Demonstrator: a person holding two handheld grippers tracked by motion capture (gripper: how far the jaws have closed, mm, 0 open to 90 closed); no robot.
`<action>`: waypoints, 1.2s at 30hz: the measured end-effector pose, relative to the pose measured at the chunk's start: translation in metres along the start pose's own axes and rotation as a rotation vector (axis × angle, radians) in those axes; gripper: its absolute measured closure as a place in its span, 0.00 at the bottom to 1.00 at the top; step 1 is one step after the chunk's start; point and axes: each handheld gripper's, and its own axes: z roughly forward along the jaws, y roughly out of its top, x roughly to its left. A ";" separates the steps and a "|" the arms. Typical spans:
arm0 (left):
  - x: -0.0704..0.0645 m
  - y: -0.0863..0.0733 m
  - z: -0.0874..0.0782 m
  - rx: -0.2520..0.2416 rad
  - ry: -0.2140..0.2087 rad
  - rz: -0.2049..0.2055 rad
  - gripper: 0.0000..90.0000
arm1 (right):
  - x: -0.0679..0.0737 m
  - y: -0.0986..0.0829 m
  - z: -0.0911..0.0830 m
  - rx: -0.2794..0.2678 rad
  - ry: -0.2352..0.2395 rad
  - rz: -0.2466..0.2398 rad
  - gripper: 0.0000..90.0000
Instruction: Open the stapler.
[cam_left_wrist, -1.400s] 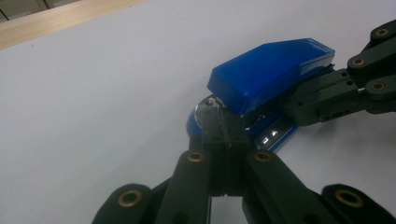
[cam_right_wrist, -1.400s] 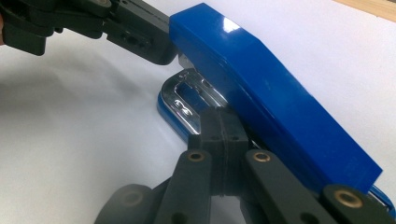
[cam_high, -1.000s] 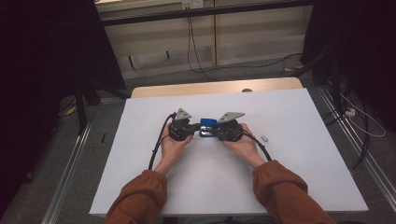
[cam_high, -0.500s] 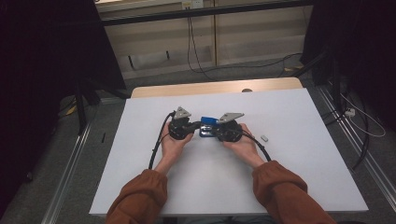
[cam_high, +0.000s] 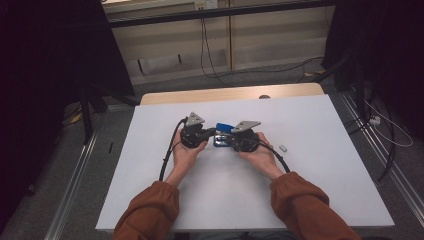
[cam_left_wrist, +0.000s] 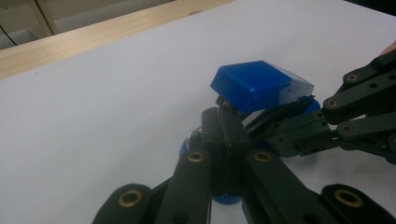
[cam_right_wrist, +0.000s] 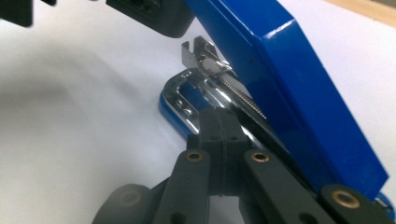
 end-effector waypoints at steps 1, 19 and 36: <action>0.000 0.001 0.000 0.006 0.003 0.009 1.00 | 0.000 0.000 0.000 0.001 0.000 -0.002 1.00; -0.001 0.009 0.000 -0.012 0.005 0.027 1.00 | 0.001 0.002 -0.002 -0.026 0.001 0.040 1.00; -0.007 0.016 -0.001 -0.045 0.006 0.015 1.00 | 0.016 0.014 0.001 -0.119 -0.048 0.011 1.00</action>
